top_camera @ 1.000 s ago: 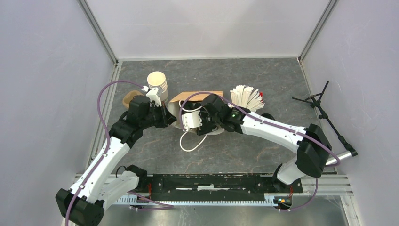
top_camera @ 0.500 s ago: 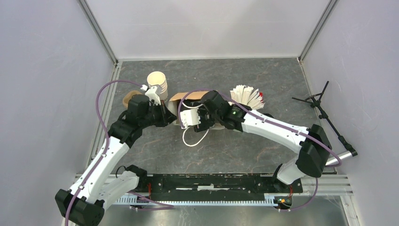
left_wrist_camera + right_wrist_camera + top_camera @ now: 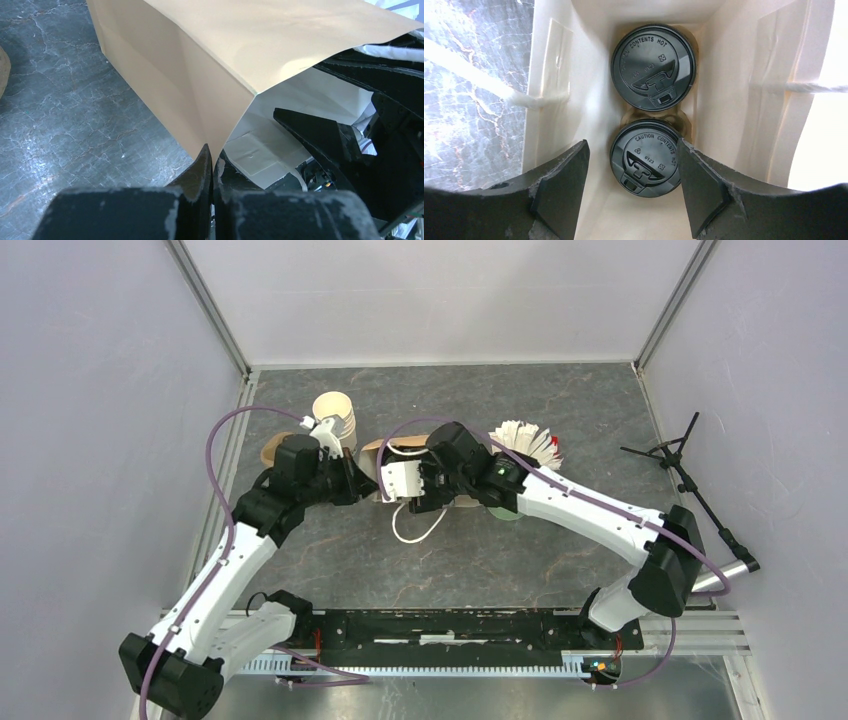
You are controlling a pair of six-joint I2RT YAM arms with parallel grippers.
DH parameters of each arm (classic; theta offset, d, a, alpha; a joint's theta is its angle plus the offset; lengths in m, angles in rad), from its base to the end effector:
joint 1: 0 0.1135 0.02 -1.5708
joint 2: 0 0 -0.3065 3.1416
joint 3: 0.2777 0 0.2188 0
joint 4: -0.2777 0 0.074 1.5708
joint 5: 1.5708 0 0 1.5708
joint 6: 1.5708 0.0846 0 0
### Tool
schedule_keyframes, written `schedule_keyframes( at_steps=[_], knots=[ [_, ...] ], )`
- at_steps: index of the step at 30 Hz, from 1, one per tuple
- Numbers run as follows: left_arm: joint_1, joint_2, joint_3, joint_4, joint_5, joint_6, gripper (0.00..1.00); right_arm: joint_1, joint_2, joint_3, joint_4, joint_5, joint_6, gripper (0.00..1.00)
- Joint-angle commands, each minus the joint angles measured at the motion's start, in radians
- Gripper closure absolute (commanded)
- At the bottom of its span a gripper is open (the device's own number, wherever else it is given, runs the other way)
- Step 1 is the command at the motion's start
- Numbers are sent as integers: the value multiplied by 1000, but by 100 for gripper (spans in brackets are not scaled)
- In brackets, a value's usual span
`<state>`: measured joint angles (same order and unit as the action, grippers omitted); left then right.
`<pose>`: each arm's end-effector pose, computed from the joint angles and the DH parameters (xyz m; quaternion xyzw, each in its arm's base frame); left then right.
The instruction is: Pack the takeout coffee
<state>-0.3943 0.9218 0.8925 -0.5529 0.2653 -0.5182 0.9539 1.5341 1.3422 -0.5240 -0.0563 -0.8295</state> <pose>0.1547 -0.0884 0.3259 0.0086 0.8748 -0.3117 0.3708 0.1965 0.2852 0.3345 -0.7152 0.5623 0.0513 0.4120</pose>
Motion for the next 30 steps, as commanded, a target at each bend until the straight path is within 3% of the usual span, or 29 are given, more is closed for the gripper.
schedule_keyframes(
  at_steps=[1,11,30],
  knots=[
    [-1,8,63,19,23,-60,97,3,-29,72,-43,-44,66,30],
    [0,64,114,10,37,-126,97,3,-31,107,-60,-83,137,30],
    [0,232,367,-217,35,-171,95,-6,15,273,-146,-125,324,32]
  ],
)
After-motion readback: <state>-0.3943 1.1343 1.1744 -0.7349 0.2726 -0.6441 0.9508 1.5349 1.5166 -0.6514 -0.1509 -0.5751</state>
